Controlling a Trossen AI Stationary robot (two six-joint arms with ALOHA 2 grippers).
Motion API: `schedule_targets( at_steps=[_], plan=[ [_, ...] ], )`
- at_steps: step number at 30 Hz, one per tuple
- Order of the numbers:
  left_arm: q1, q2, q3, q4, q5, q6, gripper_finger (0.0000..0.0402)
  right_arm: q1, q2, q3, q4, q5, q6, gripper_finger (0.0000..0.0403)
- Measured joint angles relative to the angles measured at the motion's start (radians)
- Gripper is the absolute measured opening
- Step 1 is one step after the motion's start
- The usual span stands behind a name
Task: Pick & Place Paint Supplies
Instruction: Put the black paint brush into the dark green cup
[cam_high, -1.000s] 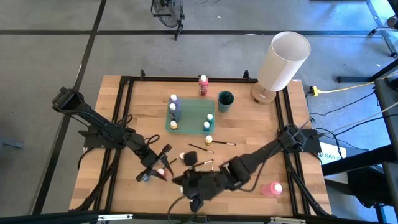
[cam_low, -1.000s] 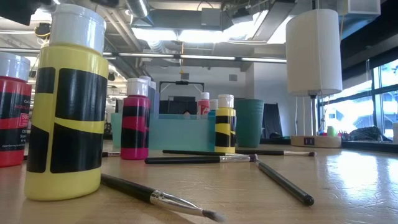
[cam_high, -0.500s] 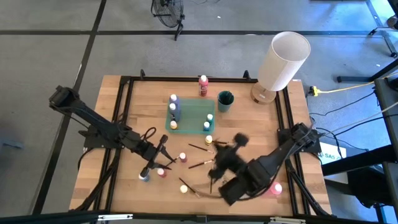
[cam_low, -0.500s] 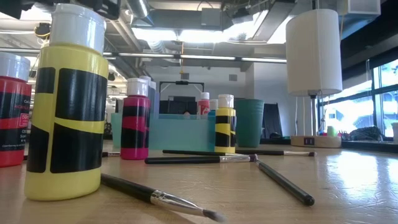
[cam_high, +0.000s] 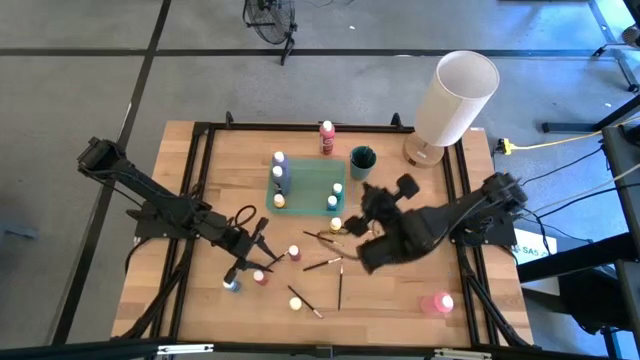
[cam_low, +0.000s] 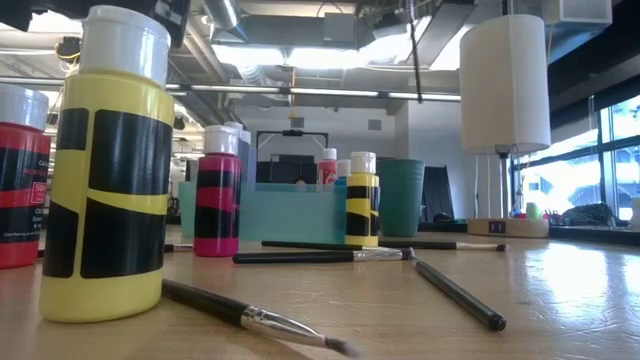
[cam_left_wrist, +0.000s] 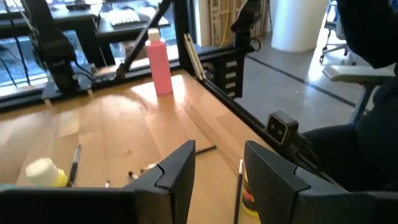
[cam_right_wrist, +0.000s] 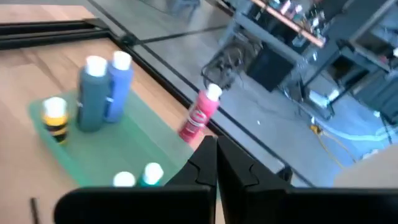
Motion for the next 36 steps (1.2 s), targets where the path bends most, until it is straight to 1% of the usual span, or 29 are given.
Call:
schedule_targets(
  at_steps=[3,7,10,13,17,18,21,23,25,31,36],
  plan=[
    [0.0,0.0,0.0,-0.036,0.0,-0.015,0.0132,-0.025,-0.084,-0.141,-0.026,-0.013,0.122,0.0],
    [0.001,0.0,0.0,-0.047,0.0,-0.016,0.0132,-0.026,-0.188,-0.32,0.013,-0.002,0.262,0.0],
    [0.005,0.0,0.0,-0.042,-0.015,-0.015,0.0131,-0.017,-0.25,-0.426,0.087,0.054,0.288,0.0],
    [0.016,0.0,0.0,-0.022,-0.026,-0.015,0.0129,-0.014,-0.292,-0.498,0.149,0.106,0.289,0.0],
    [0.029,0.0,0.0,-0.003,-0.028,-0.02,0.0129,-0.043,-0.311,-0.544,0.184,0.172,0.287,0.0],
    [0.031,0.001,0.0,0.004,-0.028,-0.023,0.0129,-0.057,-0.313,-0.548,0.182,0.173,0.281,0.0],
    [0.036,0.001,0.0,0.009,-0.028,-0.035,0.0127,-0.104,-0.316,-0.548,0.225,0.168,0.224,0.0],
    [0.036,0.001,0.0,0.01,-0.029,-0.049,0.0128,-0.13,-0.315,-0.548,0.286,0.157,0.149,0.0],
    [0.035,0.001,0.0,0.01,-0.029,-0.057,0.0127,-0.16,-0.315,-0.548,0.373,0.129,0.031,0.0],
    [0.032,0.001,0.0,0.004,-0.01,-0.093,0.0127,-0.265,-0.315,-0.548,0.67,-0.005,-0.356,0.0],
    [0.016,0.001,0.0,-0.023,0.023,-0.127,0.0124,-0.333,-0.315,-0.548,0.873,-0.079,-0.552,0.0]
  ],
)
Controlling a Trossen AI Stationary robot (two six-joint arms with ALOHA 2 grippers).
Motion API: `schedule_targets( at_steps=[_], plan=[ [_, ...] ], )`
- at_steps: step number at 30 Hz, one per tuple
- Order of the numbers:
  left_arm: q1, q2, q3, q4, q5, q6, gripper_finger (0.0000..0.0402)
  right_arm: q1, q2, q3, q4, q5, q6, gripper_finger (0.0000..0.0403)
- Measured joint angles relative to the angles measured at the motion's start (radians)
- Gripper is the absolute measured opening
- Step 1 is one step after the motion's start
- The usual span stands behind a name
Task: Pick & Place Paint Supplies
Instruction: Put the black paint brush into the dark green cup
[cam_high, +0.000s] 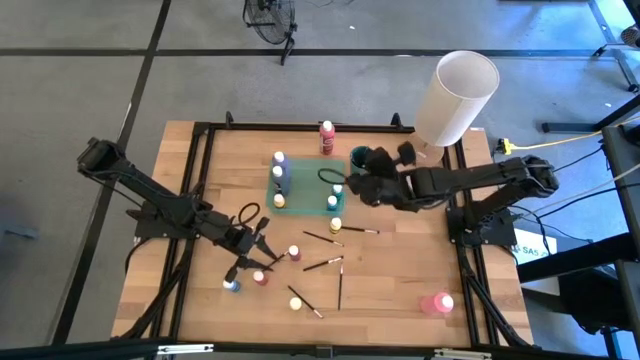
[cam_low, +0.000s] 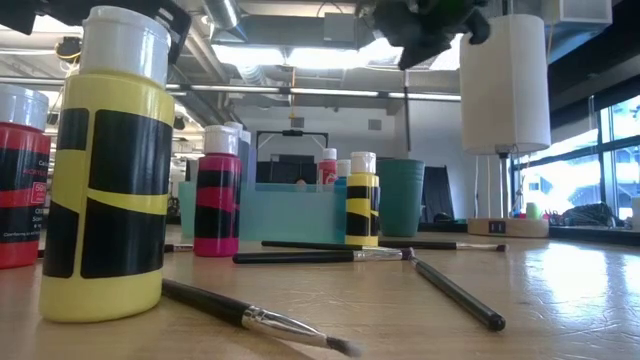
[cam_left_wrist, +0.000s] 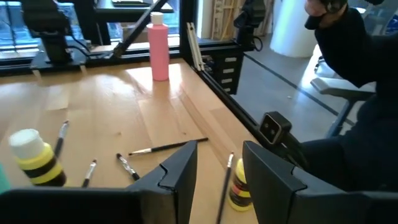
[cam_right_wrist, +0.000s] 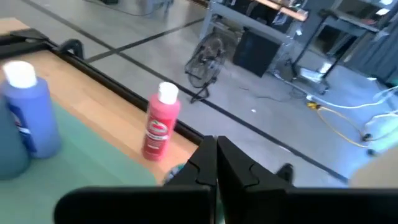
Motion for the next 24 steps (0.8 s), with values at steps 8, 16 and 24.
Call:
schedule_targets(
  at_steps=[8,16,24],
  plan=[
    [-0.017,0.0,0.0,-0.006,0.005,0.008,0.0116,-0.05,0.0,-0.019,0.402,-0.274,-0.367,0.0],
    [-0.017,0.0,0.0,-0.04,0.005,0.008,0.0113,-0.066,-0.122,-0.021,0.237,-0.244,-0.358,0.0],
    [-0.012,0.0,0.0,-0.038,-0.001,0.008,0.0111,0.01,-0.368,-0.02,-0.203,-0.217,-0.047,0.0]
  ],
)
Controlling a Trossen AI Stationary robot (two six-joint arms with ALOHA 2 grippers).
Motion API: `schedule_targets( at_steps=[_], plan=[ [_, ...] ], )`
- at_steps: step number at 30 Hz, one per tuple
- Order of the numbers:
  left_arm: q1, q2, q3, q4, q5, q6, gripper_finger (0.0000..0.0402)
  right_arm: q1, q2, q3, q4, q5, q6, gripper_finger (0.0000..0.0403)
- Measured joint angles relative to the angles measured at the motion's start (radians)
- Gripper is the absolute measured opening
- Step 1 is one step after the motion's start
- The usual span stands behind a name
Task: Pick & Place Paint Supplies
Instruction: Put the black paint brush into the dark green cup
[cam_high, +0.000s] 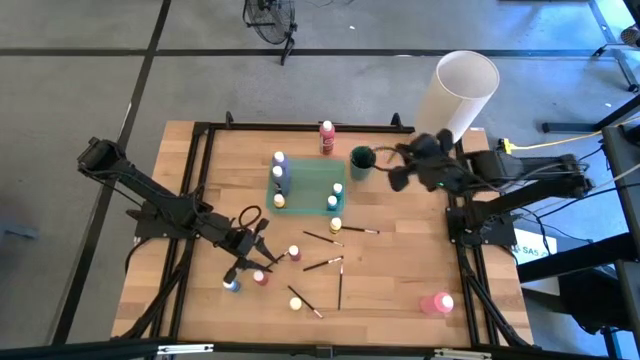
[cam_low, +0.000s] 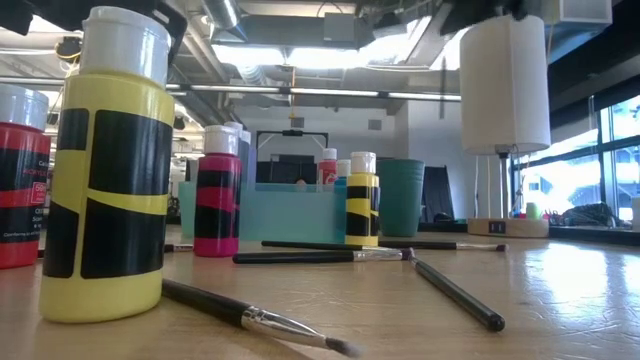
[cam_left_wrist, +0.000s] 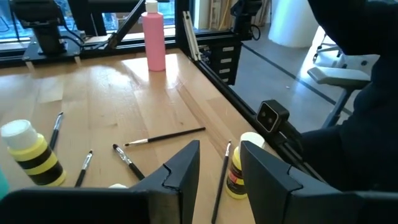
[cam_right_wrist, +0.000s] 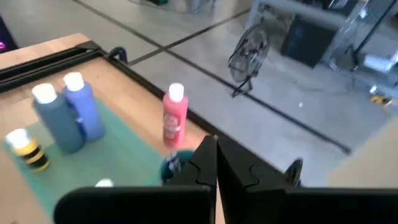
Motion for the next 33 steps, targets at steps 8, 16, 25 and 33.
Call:
schedule_targets(
  at_steps=[8,16,25,33],
  plan=[
    [0.0,0.0,0.0,0.004,-0.042,-0.019,0.0109,0.094,-0.09,-0.203,0.025,0.095,0.13,0.0],
    [0.0,0.0,0.0,0.01,-0.051,-0.052,0.0107,0.043,-0.091,-0.39,0.558,0.053,-0.188,0.0],
    [0.0,0.0,0.0,0.009,-0.077,-0.026,0.0107,-0.159,-0.079,-0.395,0.809,-0.231,-0.377,0.0],
    [0.0,0.0,0.0,0.009,-0.078,-0.034,0.0102,-0.291,-0.031,-0.396,0.873,-0.324,-0.403,0.0]
  ],
)
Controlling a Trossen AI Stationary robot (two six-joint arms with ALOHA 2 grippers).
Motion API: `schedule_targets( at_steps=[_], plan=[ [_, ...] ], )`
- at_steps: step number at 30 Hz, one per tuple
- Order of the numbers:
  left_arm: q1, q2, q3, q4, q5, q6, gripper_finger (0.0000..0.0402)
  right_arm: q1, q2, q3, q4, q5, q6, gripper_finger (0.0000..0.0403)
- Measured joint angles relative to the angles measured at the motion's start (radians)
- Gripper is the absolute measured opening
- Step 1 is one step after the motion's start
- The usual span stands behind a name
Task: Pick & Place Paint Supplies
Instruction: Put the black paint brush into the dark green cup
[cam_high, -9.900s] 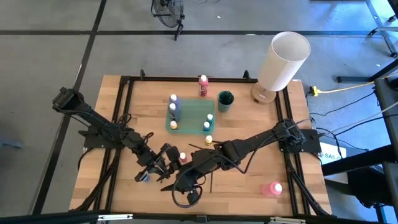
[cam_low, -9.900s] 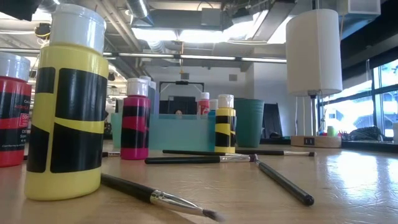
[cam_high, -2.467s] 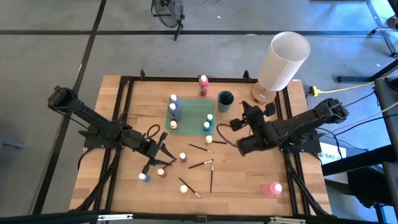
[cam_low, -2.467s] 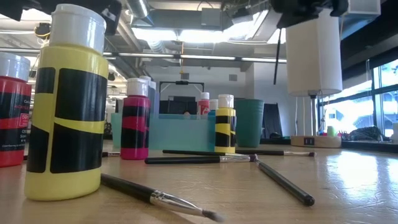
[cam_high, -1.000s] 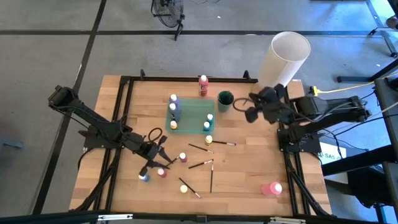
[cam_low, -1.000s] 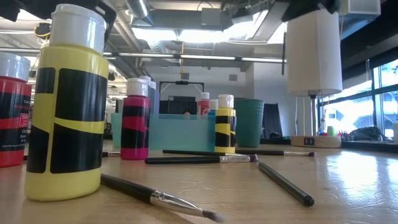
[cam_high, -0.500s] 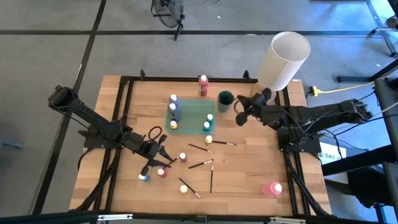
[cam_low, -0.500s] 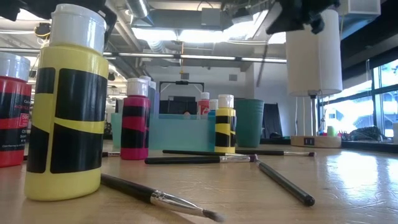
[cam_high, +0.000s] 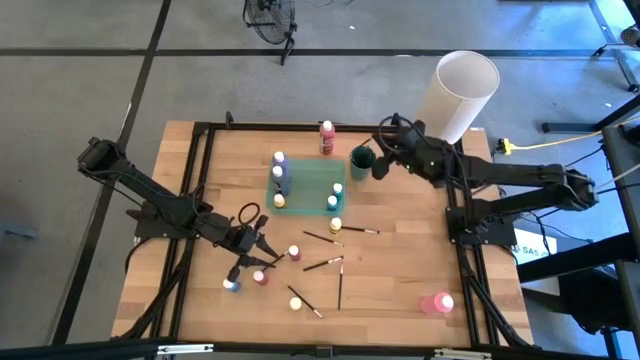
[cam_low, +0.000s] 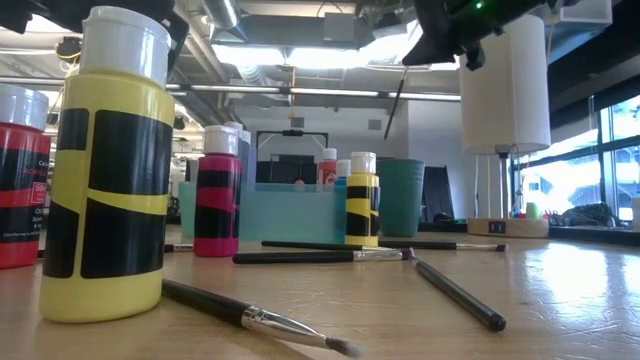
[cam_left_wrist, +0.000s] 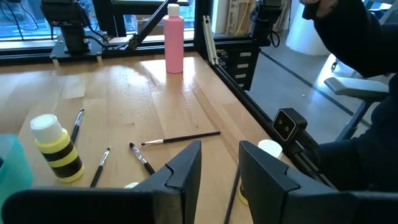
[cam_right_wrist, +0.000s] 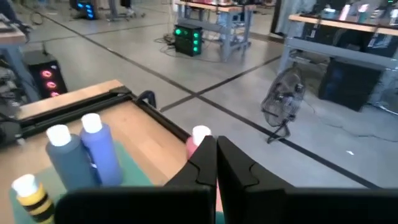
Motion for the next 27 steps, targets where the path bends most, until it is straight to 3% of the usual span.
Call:
schedule_targets(
  at_steps=[18,27],
  plan=[
    [0.0,0.0,0.0,0.0,-0.049,0.018,0.0102,-0.072,0.149,0.001,-0.089,-0.01,0.073,0.0],
    [0.0,0.0,0.0,-0.001,-0.049,0.019,0.0102,-0.098,0.207,0.002,-0.133,-0.077,0.124,0.0]
  ],
)
